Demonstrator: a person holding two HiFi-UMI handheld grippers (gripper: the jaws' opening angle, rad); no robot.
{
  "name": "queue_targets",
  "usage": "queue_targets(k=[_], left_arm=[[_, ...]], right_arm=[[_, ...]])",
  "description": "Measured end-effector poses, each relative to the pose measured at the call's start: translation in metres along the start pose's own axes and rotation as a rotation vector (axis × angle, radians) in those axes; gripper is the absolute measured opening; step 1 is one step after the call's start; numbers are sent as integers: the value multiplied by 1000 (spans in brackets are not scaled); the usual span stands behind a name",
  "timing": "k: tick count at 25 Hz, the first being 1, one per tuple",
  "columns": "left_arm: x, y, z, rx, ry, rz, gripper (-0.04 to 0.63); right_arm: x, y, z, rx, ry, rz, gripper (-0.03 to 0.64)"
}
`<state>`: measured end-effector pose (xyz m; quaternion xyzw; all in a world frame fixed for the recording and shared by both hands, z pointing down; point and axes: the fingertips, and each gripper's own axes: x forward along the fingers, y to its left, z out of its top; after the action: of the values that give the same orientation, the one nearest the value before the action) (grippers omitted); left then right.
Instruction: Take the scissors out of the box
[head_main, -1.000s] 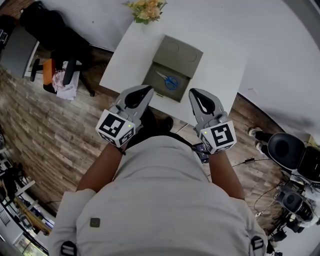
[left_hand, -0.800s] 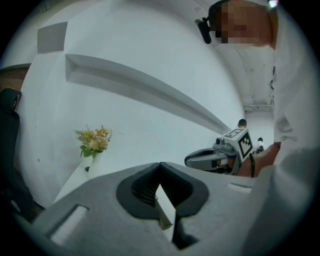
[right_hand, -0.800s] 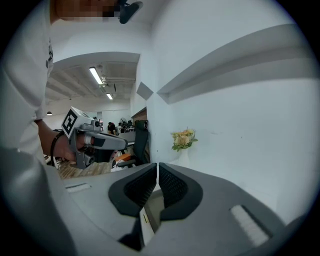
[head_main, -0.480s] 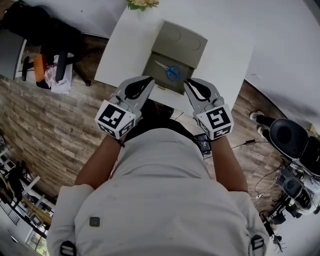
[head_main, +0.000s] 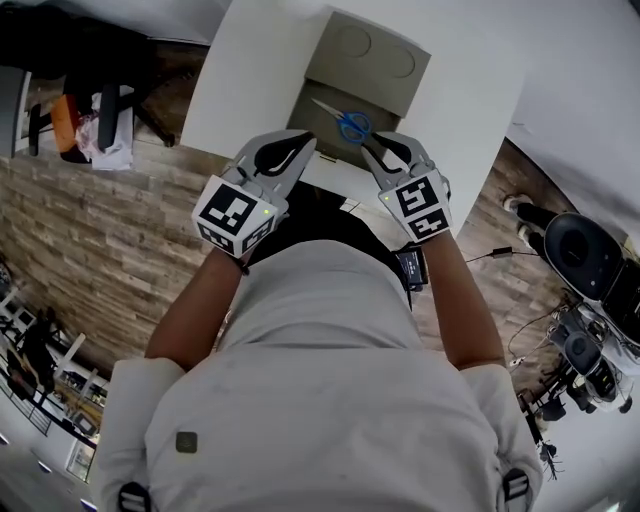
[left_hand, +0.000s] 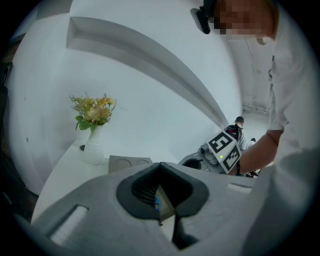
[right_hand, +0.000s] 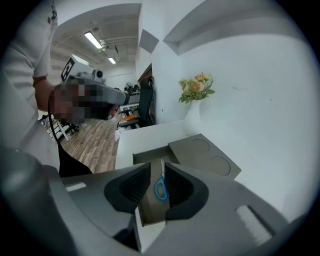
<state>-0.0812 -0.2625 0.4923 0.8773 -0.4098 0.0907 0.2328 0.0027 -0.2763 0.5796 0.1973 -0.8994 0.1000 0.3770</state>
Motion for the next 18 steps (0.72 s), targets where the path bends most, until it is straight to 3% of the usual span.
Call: queue_targets(k=[18], left_arm=[[33,37,-23,-53,78,-46,5]], right_arm=[[92,-17,-61,-24,319,92,131]])
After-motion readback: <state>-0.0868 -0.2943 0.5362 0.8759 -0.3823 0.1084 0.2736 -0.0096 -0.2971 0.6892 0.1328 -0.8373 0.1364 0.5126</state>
